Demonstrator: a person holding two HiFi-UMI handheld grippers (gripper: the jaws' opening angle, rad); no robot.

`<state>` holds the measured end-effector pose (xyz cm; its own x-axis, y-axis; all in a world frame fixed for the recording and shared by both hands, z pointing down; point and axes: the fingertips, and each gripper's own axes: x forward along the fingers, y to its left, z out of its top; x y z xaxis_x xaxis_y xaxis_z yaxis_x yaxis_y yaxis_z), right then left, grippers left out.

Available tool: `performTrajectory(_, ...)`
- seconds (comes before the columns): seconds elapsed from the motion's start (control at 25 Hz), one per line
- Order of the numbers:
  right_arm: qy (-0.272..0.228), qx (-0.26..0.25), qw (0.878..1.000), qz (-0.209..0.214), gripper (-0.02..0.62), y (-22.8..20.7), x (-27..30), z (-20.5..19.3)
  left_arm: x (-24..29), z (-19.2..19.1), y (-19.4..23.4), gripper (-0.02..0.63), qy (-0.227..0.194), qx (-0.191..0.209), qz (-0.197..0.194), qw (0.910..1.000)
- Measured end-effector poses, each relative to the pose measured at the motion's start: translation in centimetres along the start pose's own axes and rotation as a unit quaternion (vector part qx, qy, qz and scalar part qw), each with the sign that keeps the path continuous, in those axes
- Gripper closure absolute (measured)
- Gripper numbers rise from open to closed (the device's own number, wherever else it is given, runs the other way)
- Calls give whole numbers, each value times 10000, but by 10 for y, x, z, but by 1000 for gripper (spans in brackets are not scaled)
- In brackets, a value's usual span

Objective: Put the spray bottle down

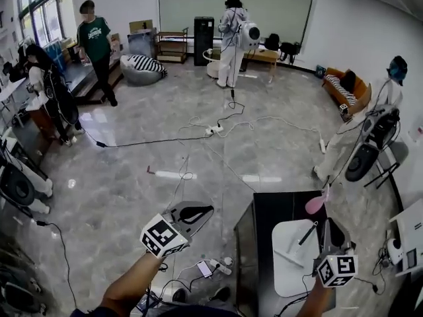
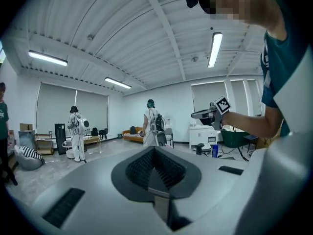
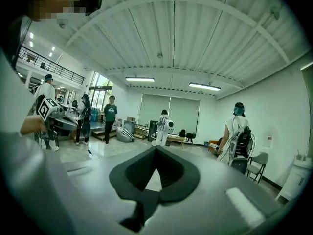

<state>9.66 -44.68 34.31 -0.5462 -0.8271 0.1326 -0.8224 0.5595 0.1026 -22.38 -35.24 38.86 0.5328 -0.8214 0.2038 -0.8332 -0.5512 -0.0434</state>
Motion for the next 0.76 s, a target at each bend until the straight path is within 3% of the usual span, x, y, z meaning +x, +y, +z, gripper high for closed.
performTrajectory(0.16, -41, -143, 9998, 161, 588, 78, -46, 41, -67, 14, -2, 601, -129, 99, -6, 9999)
performTrajectory(0.4, -54, -287, 9995, 126, 588, 147, -99, 73, -132, 27, -7, 601, -380, 262, -59, 9989)
performTrajectory(0.76, -79, -412, 9990, 174, 589, 199, -130, 85, -190, 27, -8, 601, -515, 264, 38, 9983)
